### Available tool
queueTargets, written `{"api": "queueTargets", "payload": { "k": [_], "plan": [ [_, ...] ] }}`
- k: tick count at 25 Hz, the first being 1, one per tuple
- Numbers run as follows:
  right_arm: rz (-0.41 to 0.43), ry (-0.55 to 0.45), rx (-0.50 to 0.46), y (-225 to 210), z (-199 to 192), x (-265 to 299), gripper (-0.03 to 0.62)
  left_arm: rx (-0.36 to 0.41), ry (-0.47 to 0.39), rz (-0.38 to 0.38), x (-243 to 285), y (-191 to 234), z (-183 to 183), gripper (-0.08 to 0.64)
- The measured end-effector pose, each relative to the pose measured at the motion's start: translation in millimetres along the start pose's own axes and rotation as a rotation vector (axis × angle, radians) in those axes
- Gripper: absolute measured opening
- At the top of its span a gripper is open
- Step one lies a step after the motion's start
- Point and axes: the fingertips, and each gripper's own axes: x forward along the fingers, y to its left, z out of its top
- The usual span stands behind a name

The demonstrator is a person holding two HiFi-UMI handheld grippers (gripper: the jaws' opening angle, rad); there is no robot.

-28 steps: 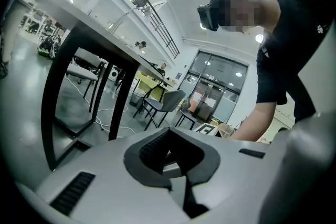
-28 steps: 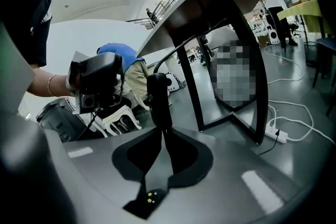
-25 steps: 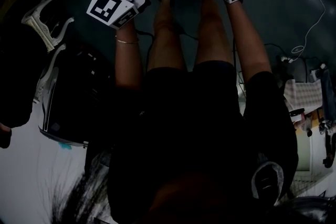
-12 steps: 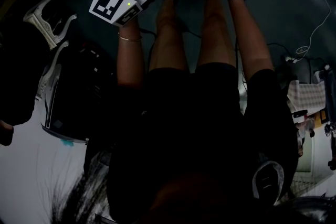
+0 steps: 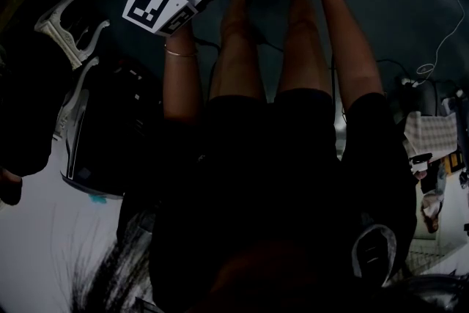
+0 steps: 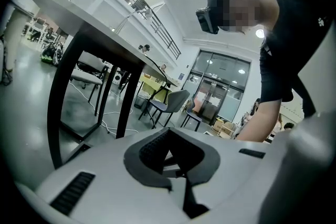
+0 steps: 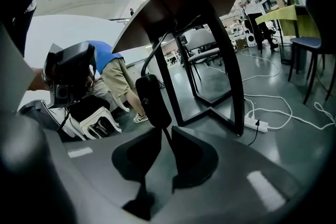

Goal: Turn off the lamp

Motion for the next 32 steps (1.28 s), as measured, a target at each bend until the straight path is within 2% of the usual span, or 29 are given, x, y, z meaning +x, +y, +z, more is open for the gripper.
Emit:
{"api": "queueTargets", "payload": {
  "k": [5, 9, 21, 24, 27, 32],
  "plan": [
    [-0.016, -0.006, -0.001, 0.5, 3.3, 0.1, 0.034, -0.018, 0.005, -0.007, -0.6, 0.7, -0.4, 0.006],
    [-0.015, -0.010, 0.011, -0.1, 4.9, -1.4, 0.075, -0.015, 0.008, -0.009, -0.1, -2.1, 0.3, 0.006],
    [-0.016, -0.088, 0.027, 4.2, 33.5, 6.6, 0.075, -0.015, 0.010, 0.013, -8.5, 11.4, -2.8, 0.006],
    [-0.025, -0.127, 0.060, 3.1, 41.4, 2.7, 0.064, -0.009, 0.020, 0.015, -9.2, 10.7, -3.4, 0.006],
    [-0.026, -0.168, 0.079, 2.2, 51.7, -2.2, 0.026, -0.003, 0.017, 0.009, -6.7, 8.9, -1.5, 0.006],
    [-0.008, -0.191, 0.097, 5.2, 60.8, -10.0, 0.002, 0.029, 0.007, -0.006, -9.4, 6.2, 0.7, 0.006]
  ]
}}
